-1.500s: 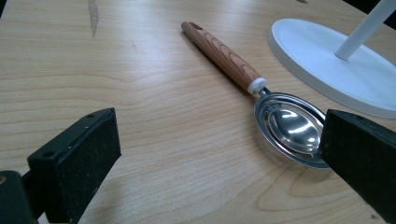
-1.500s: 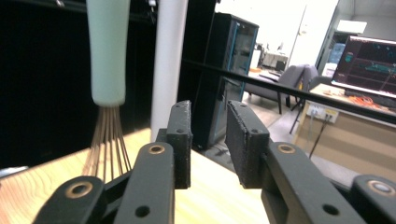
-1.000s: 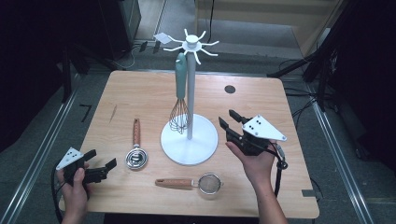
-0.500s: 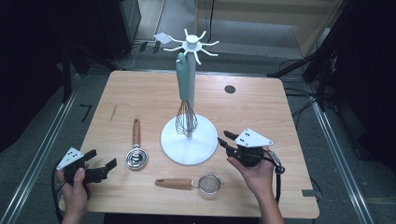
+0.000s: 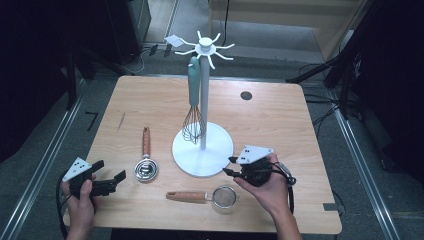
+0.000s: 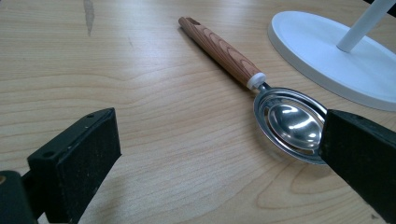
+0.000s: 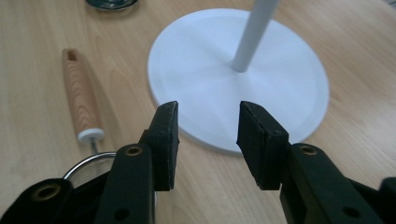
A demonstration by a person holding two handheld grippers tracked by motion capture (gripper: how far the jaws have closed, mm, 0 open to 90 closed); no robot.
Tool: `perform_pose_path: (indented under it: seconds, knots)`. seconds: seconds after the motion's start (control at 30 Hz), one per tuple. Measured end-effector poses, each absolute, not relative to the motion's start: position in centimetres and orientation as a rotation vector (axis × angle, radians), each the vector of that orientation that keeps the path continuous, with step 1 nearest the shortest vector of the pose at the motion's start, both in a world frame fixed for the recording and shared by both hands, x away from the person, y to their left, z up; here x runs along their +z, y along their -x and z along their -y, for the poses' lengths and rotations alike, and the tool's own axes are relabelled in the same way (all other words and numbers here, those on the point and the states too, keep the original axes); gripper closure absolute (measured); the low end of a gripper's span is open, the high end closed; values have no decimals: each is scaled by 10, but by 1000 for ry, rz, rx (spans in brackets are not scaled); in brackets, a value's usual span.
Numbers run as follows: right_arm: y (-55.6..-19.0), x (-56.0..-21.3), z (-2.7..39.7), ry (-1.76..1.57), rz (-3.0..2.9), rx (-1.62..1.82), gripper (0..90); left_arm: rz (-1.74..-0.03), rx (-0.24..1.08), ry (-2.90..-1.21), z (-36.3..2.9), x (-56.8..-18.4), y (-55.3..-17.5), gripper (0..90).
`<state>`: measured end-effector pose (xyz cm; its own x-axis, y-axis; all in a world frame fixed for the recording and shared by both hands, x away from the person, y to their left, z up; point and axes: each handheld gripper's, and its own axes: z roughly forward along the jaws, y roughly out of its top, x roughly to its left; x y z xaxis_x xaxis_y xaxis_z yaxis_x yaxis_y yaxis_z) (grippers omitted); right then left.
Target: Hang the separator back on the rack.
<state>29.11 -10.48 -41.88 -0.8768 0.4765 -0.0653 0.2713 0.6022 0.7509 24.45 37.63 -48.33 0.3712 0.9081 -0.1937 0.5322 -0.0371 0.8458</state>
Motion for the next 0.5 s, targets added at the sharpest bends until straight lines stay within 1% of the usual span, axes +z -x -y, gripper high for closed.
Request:
perform_pose_path:
  seconds: [0.1,0.23,0.5]
  knots:
    - [-290,-418,96,-553,-2633,1109,611,-1285,509,-1707,-376,-483,-245,0]
    - [-287,-419,83,-490,-2724,1075,667,-1284,505,-1701,-376,-483,-245,0]
    - [-285,-425,65,-417,-2853,1009,702,-1285,505,-1708,-376,-483,-245,0]
